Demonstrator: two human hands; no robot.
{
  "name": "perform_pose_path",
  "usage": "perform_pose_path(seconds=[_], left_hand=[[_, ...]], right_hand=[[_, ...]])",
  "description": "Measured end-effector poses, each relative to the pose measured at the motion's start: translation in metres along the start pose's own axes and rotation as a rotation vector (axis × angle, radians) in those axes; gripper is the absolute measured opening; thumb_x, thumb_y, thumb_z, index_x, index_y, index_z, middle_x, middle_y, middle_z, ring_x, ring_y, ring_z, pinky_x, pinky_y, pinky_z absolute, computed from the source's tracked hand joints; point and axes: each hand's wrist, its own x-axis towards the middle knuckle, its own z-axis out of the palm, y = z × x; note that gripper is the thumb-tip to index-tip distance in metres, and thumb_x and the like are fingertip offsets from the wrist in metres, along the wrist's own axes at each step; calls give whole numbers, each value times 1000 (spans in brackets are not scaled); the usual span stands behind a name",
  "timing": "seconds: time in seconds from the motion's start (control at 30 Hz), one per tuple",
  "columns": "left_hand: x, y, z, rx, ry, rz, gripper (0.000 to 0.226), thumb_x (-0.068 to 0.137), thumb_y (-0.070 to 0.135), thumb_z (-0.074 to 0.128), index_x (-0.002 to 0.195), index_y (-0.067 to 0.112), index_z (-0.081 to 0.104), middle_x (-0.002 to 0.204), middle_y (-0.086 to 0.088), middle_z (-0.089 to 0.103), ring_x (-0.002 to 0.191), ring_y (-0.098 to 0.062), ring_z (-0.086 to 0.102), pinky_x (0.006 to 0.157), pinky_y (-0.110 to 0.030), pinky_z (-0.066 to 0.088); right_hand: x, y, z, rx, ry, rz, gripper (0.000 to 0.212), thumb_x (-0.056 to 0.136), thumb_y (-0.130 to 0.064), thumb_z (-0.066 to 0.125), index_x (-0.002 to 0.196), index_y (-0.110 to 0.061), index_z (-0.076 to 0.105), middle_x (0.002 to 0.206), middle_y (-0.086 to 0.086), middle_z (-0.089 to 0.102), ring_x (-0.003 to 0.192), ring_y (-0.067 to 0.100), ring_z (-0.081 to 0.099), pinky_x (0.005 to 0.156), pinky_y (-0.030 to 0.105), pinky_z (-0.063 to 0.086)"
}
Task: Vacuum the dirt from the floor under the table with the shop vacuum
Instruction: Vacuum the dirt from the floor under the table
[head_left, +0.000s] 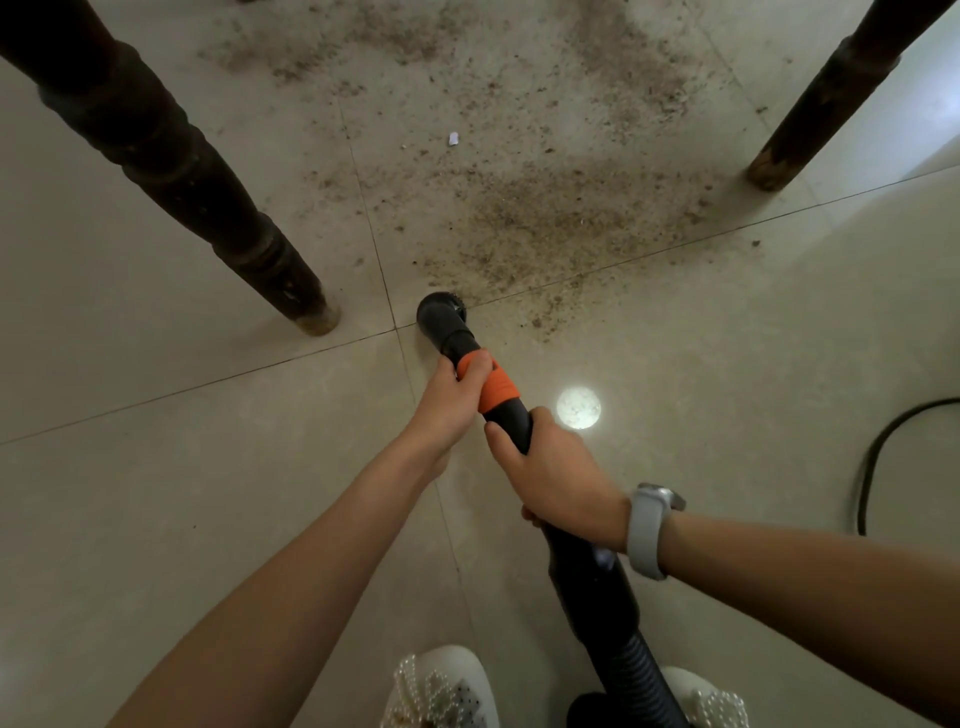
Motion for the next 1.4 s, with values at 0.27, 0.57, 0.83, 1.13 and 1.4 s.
perform_pose_path(seconds=[0.27, 0.57, 0.83, 1.13, 1.4], left_hand=[[44, 37, -28, -70, 61, -16, 30, 97, 41, 44, 114, 18, 49, 99, 1, 56, 97, -17, 55, 84, -34, 44], [23, 20, -8, -60, -2, -80, 46, 97, 43, 42, 131, 12, 43, 120, -8, 56, 108, -22, 56, 95, -41, 47], [-10, 8, 31, -234, -60, -239, 41, 90, 38, 59, 122, 13, 52, 104, 0, 60, 98, -15, 57, 83, -33, 41], [-31, -3, 66, -332, -70, -377, 15, 88, 30, 63, 91, 16, 59, 89, -2, 61, 84, -14, 54, 71, -28, 41], [-44, 12, 150, -123, 76, -206, 34, 96, 38, 50, 114, 9, 55, 103, -4, 58, 79, -13, 55, 80, -33, 42]], right_hand=[[48, -48, -3, 54, -46, -45, 36, 96, -42, 44, 103, -7, 43, 71, 6, 56, 48, 22, 59, 54, 38, 56], [19, -32, -24, -67, -85, 27, 32, 95, -42, 45, 102, -10, 42, 72, 5, 57, 46, 19, 57, 47, 31, 53], [-3, 17, -66, -117, -192, 49, 31, 94, -43, 47, 98, -13, 42, 70, 6, 56, 44, 18, 56, 51, 34, 55], [-33, 72, -91, -150, -206, 18, 29, 93, -43, 48, 94, -15, 42, 69, 4, 56, 44, 19, 56, 45, 29, 51], [-45, 113, -126, -123, -50, 25, 30, 94, -45, 45, 94, -15, 41, 72, 3, 55, 51, 23, 59, 48, 30, 51]])
